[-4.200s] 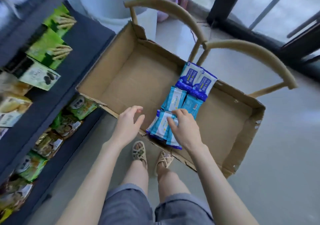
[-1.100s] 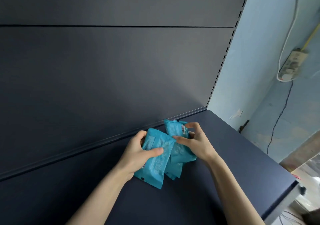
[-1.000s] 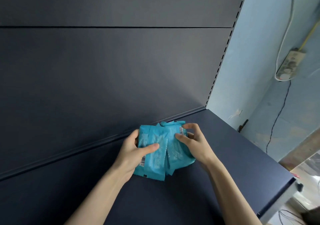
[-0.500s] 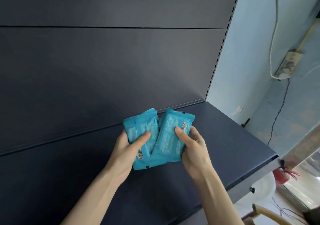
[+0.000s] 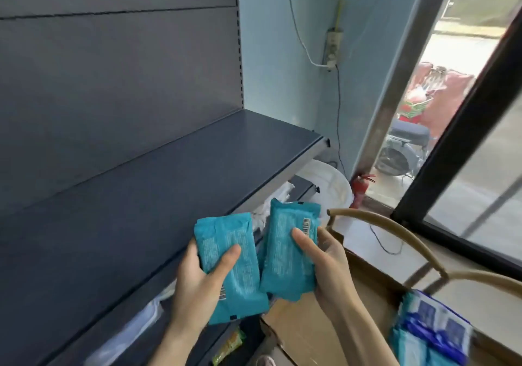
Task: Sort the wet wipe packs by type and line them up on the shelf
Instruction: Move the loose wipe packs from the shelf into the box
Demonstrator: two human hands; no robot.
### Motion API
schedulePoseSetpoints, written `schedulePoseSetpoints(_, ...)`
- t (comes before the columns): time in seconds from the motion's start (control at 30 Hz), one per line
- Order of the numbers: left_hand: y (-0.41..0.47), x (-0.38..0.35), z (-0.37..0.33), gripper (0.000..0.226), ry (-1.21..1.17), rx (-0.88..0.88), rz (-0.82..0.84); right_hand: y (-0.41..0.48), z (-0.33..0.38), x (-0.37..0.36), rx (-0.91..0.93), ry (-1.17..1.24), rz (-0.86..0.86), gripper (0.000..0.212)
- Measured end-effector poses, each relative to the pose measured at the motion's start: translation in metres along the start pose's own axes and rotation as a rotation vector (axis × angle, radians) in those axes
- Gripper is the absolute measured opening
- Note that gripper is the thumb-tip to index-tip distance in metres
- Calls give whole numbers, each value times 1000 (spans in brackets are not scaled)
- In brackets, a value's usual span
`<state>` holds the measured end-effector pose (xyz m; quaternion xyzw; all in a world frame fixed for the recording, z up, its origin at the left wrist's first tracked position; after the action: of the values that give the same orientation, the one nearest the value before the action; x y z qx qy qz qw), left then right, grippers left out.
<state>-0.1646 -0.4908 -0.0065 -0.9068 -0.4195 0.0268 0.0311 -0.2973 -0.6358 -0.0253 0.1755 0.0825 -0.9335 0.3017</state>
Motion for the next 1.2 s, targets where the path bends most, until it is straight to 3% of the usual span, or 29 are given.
schedulePoseSetpoints(0.4, -97, -217, 105, 28, 150, 268, 534, -152, -16, 247, -68, -36, -536, 27)
schedulePoseSetpoints(0.57, -132, -313, 170, 27, 221, 429, 672, -194, -30, 352, -160, -22, -684, 31)
schedulePoseSetpoints(0.9, -168, -419, 314, 25, 351, 752, 599, -204, -98, 504, -429, -80, -713, 29)
schedulePoseSetpoints(1.2, -118, -459, 410, 29, 504, 710, 501, -155, -185, 571, -534, -97, -761, 25)
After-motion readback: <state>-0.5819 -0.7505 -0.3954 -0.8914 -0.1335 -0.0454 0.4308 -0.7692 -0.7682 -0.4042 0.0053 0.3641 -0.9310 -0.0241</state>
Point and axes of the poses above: each hand's wrist, its own y-axis towards the middle knuckle, its own x-axis out of the back of the hand, z = x × y, the point moved 8 cm from there along y, towards the middle knuckle, and after that the axes turned 6 degrees about x, right-handed, at the moved point
